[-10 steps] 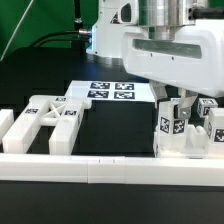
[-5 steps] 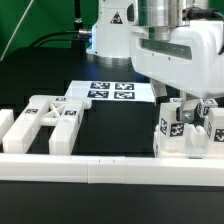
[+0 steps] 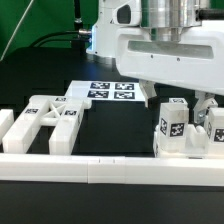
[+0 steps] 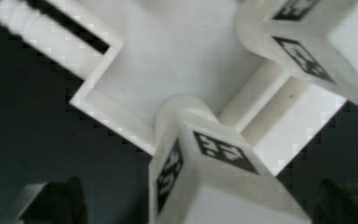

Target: Assemble chair

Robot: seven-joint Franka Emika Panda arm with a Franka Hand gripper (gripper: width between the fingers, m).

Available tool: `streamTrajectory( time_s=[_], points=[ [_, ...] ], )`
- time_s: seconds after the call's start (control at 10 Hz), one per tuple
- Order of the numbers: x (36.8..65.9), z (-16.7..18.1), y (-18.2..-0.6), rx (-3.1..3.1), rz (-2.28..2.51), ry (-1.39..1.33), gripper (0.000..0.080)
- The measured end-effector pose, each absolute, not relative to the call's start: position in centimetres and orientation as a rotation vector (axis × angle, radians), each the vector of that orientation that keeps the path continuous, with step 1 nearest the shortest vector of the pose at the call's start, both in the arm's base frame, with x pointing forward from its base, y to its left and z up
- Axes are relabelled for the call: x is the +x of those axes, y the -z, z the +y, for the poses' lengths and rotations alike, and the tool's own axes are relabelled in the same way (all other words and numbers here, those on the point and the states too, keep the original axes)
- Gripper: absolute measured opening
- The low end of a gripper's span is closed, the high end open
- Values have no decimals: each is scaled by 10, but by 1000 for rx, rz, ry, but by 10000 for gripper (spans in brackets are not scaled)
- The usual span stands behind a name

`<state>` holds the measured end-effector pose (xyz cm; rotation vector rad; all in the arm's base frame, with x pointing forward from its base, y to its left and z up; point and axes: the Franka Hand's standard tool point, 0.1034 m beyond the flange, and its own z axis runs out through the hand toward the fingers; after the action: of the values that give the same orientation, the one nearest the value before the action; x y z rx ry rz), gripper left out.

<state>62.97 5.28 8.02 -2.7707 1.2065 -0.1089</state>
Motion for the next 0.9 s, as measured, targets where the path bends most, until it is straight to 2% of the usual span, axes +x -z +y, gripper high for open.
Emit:
streamTrajectory(
  time_s=[0.9],
  points=[
    [629, 53, -79, -3097, 104, 163, 649]
  ],
)
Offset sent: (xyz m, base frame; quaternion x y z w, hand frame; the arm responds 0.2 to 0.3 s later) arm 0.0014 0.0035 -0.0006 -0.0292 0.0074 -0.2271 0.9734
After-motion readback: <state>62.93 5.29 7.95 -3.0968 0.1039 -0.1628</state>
